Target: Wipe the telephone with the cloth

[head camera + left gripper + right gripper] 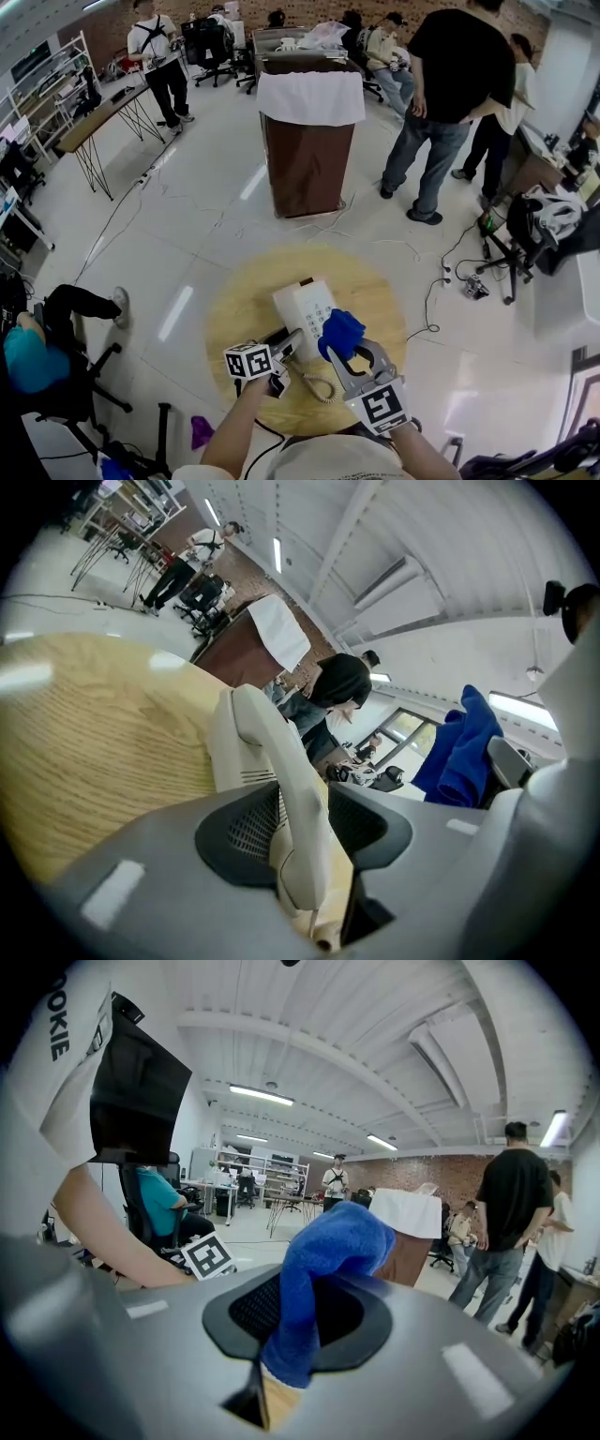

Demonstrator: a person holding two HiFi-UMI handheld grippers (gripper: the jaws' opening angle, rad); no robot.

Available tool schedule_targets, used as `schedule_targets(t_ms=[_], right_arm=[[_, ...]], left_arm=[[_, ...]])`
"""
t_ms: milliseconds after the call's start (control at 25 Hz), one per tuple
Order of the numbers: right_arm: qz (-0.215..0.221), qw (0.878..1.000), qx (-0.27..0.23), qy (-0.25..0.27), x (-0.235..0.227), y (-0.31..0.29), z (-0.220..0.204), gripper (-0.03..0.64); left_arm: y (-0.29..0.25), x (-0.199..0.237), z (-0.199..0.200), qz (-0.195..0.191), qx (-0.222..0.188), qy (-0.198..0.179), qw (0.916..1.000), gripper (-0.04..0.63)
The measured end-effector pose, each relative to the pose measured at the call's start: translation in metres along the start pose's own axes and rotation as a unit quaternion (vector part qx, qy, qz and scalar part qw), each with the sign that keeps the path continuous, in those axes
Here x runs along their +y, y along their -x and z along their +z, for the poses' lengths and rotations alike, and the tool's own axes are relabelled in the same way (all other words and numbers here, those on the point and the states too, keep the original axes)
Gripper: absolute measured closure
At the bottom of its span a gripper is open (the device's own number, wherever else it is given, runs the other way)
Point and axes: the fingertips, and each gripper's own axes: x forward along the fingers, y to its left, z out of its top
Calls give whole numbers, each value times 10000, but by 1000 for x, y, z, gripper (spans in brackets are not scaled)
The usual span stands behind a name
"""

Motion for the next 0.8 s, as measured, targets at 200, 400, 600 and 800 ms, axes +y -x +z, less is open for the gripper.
schedule_targets(t_ms=[200,400,600,800], right_arm=[[8,10000,29,15,0,-2,-3,546],[90,10000,29,5,6,-5,-4,546],[53,10000,23,2,5,-1,1,546],[30,10000,-58,-29,2,1,6,546]], left_arm=[[1,3,2,-364,-48,475,9982,479],[3,3,-2,-595,21,1121,9919,499],[3,-3,2,-500,-40,1164,9919,512],[9,-18,12,-523,-165,1057,9929,515]])
